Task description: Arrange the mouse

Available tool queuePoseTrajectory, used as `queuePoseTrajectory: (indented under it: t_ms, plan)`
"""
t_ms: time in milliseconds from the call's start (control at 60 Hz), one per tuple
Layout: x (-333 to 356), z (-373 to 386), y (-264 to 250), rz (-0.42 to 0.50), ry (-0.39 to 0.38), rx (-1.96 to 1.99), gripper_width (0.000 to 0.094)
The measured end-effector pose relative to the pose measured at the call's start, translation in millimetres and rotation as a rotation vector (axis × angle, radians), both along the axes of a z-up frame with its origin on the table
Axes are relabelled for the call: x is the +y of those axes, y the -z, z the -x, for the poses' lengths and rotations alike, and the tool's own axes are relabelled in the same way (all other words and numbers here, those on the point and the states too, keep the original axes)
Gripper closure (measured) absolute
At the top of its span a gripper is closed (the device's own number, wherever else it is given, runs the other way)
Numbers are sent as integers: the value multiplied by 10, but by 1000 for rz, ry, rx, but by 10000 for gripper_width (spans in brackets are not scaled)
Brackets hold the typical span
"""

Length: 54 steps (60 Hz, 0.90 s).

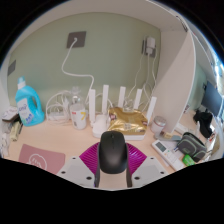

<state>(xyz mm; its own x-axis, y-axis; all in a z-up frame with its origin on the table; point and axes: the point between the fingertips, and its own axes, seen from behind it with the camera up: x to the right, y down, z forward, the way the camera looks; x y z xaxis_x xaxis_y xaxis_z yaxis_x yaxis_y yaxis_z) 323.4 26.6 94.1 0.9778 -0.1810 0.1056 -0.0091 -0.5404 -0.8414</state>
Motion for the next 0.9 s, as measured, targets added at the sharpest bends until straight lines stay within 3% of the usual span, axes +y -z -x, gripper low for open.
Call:
queuePoseTrajectory:
  t_ms: [133,233,367,450,583,750,800,850,867,900]
  plan:
    - [-97,541,-1038,-157,7,9,576]
    - [-145,1267,-1236,-194,-37,57,577]
    - [-219,2243,-480,-61,-130,96,577]
    - [-286,2589,216,33,-151,114,577]
    - [-376,2744,816,128,-141,125,566]
    - [-452,2817,1085,164,-139,140,440]
    - [-486,2795,1008,156,-135,127,314]
    - [-545,2787,889,148,-132,105,107]
    - [-564,2792,835,142,-133,99,72]
    - [-615,2795,705,130,-132,87,98]
